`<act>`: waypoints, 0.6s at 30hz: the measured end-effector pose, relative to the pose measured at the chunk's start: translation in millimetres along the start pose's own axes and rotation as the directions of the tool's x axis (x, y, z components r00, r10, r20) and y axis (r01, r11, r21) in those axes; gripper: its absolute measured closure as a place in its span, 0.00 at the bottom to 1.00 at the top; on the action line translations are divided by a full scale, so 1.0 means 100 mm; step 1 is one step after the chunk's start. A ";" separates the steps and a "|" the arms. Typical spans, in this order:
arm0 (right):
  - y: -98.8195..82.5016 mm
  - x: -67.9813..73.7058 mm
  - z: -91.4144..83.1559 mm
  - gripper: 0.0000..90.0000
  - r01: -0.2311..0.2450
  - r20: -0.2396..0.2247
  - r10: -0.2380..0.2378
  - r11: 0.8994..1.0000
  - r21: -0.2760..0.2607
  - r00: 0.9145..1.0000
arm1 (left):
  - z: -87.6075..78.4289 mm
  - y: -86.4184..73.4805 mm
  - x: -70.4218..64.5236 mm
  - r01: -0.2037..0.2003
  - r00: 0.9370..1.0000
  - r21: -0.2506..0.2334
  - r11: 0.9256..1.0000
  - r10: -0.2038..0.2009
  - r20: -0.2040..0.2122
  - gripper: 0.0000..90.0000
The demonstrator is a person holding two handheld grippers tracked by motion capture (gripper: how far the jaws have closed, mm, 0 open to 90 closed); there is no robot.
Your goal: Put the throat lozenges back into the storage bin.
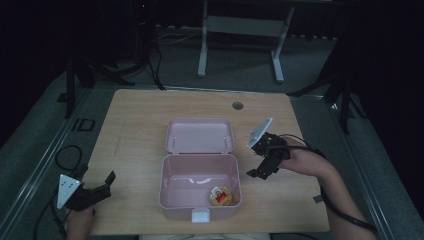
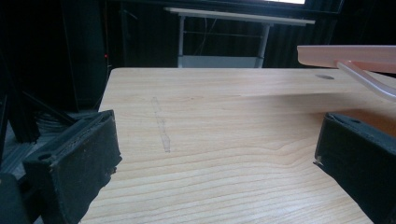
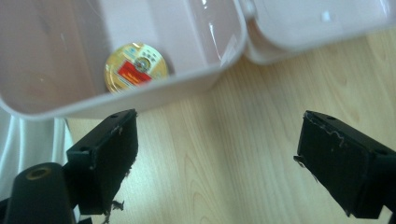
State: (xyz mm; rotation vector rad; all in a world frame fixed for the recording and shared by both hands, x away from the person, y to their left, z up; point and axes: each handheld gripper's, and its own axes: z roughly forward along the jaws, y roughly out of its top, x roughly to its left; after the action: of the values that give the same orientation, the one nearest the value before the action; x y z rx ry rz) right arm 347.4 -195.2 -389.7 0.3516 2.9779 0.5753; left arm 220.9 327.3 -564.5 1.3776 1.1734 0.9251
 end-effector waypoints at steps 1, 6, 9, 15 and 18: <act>-0.07 -0.02 0.03 0.13 -0.011 0.003 0.011 1.000 -0.004 1.000 | 0.00 0.00 0.00 0.000 1.000 0.000 1.000 0.000 0.000 0.00; -0.44 -0.10 0.27 0.13 -0.100 0.028 0.100 0.995 -0.010 0.995 | 0.00 0.00 0.00 -0.003 1.000 0.001 1.000 0.003 -0.001 0.00; -0.64 -0.14 0.44 0.13 -0.146 0.040 0.147 0.989 -0.040 0.988 | 0.00 0.00 0.00 -0.002 1.000 0.000 1.000 0.002 0.000 0.00; -0.95 -0.20 0.76 0.13 -0.228 0.101 0.243 0.964 -0.139 0.965 | 0.00 0.00 0.00 -0.002 1.000 0.000 1.000 0.002 0.000 0.00; -1.09 -0.23 0.86 0.13 -0.272 0.130 0.301 0.942 -0.198 0.945 | 0.00 0.00 0.00 -0.002 1.000 0.001 1.000 0.002 0.000 0.00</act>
State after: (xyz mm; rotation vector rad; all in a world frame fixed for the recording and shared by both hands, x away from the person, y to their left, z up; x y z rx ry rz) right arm 358.1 -267.9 -509.7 0.7853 2.7132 0.7936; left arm 220.8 327.1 -564.5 1.3793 1.1730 0.9265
